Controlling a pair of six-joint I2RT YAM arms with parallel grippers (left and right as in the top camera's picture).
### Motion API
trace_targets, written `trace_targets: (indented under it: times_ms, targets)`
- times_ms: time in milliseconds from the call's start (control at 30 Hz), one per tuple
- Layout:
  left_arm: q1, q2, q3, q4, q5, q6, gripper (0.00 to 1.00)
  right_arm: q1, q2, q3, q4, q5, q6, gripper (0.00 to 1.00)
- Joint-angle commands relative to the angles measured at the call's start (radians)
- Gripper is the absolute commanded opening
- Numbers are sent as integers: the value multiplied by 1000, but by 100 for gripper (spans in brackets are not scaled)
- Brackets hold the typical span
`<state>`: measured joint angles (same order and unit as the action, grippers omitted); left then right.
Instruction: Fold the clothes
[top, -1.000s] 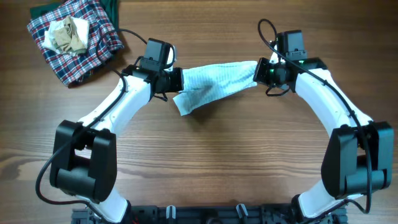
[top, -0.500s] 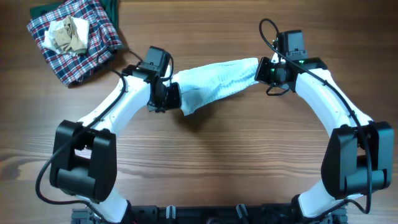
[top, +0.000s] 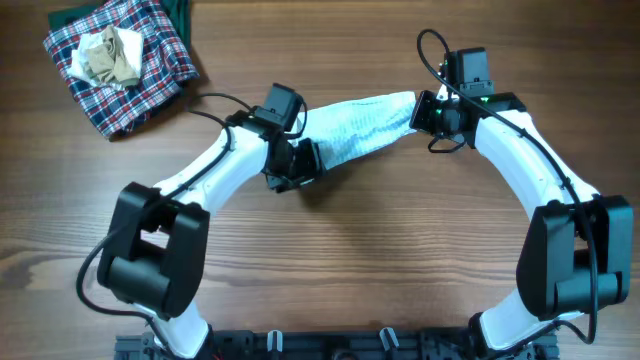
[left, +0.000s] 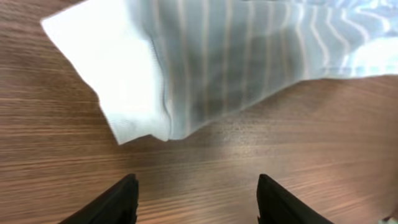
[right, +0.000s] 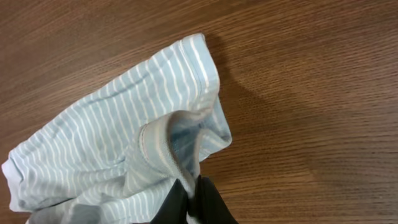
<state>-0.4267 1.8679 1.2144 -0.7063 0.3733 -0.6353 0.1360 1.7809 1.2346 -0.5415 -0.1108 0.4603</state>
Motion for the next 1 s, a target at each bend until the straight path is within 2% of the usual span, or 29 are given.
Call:
trace_targets:
  times_ms: [0, 567, 967]
  targets:
    - [-3, 33, -6, 7, 19, -80, 60, 1, -19, 0, -2, 17, 11, 4]
    - [13, 47, -6, 12, -125, -106, 61, 1, -19, 0, -29, 10, -13, 4]
    - [13, 113, -6, 43, -101, -105, 60, 1, -19, 0, -36, 7, -15, 4]
